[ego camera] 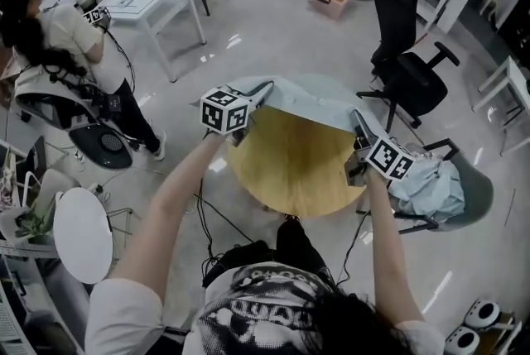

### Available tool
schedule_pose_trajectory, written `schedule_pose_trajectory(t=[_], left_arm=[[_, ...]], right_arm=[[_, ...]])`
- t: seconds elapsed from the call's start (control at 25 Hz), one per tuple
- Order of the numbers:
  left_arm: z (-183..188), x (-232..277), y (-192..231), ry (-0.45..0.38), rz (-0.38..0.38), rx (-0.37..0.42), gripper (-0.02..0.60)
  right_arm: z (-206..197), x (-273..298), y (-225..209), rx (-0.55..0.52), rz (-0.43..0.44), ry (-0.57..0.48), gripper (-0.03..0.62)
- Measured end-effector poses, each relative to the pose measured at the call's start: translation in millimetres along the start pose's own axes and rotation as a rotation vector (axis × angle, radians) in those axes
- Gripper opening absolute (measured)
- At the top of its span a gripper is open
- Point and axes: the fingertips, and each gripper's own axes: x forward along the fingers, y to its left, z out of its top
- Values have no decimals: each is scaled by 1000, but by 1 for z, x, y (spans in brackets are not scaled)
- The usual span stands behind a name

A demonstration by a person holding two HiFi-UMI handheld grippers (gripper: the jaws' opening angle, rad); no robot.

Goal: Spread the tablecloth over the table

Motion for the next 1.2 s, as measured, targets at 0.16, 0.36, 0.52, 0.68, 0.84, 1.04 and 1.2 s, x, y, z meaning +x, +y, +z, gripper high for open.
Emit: schedule_pose_trajectory(t=[0.16,0.36,0.52,0.68,0.84,1.04,1.2], left_arm=[[-29,-33,-12,-1,-12,-66,80],[-61,-60,-28,9,-31,-122,80],[-85,-73,-41,21,-48,-186,80],[-111,-88,-54,23,-56,-251,80],[-137,-100,-67,48,-65,-298,80],[-164,-114,-75,81,-64,-340,80],[-191,-124,-82,108,-38,-386,80]], right_arm=[[-34,-23,14,19,-17,12,71],[-72,-51,20,91,-41,22,71],[-96,-70,19,119,-60,33,71],[-116,-87,19,129,-79,48,67],[-141,-107,16,157,-103,62,66],[-169,-122,17,179,-130,87,63],[-190,-131,14,187,-150,106,57]])
